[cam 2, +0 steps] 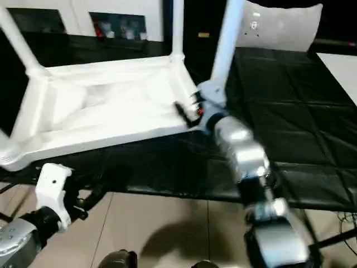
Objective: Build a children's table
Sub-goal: Rotate table base
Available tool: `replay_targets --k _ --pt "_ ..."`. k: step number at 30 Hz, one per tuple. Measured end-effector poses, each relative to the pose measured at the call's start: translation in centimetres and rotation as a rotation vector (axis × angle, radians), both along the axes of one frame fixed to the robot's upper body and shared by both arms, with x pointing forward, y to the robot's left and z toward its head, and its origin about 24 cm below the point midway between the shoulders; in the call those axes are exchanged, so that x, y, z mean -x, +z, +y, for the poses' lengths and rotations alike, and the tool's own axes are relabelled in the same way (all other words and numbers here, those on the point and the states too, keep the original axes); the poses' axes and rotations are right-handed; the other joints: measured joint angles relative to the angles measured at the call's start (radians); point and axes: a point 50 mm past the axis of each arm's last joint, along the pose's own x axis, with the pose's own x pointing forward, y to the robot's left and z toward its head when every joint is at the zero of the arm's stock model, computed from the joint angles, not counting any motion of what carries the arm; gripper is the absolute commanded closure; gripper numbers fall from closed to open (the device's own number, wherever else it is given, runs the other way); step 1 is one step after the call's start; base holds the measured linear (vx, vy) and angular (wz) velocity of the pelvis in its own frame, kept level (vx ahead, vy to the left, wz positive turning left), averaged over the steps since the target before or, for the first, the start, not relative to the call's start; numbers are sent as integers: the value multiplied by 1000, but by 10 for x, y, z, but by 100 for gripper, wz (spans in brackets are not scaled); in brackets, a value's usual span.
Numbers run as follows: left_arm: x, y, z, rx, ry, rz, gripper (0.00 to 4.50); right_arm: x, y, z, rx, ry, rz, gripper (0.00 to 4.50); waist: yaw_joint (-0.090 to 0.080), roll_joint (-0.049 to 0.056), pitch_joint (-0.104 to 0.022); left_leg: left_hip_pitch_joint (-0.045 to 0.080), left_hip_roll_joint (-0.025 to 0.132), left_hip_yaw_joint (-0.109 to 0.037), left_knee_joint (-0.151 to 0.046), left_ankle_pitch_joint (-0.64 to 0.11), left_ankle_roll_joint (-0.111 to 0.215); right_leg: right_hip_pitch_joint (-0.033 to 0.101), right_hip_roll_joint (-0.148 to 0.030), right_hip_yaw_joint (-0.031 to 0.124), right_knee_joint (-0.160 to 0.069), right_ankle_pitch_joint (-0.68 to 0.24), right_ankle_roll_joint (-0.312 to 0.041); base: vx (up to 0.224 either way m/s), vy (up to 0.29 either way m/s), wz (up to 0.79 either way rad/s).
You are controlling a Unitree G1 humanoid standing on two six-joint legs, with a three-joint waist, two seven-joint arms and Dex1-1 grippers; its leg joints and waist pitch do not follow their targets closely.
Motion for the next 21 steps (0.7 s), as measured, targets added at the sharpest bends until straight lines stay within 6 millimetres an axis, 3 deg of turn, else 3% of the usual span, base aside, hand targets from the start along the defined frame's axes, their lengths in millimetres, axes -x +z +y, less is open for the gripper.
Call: replay_targets --k 4,7,11,17,21 --pt "2 -2 -3 1 -10 6 150 -16 11 -46 -32 -227 -28 0 21 -2 -1 -2 1 13 2 3 5 -2 -7 1 3 1 0 0 0 0" --pt "3 -2 -2 -3 -1 1 150 -17 13 -67 -17 -300 -50 0 7 -10 -5 -2 1 17 3 4 6 -3 -8 3 3 2 2 0 0 0" --pt "2 -1 -3 9 28 -21 150 -15 3 -63 -29 -269 -43 0 -20 -14 -7 -5 3 18 4 4 6 -9 -6 4 6 2 3 0 0 0" --pt "13 -2 4 22 103 -21 150 3 -35 -42 -50 -154 22 0 -17 -14 -7 -9 16 20 5 4 5 -13 4 2 7 2 3 0 0 0" --pt "20 1 12 28 181 -46 150 17 -43 -28 -79 -60 19 0 -15 -15 -7 -8 17 21 5 4 4 -13 4 2 7 2 3 0 0 0"
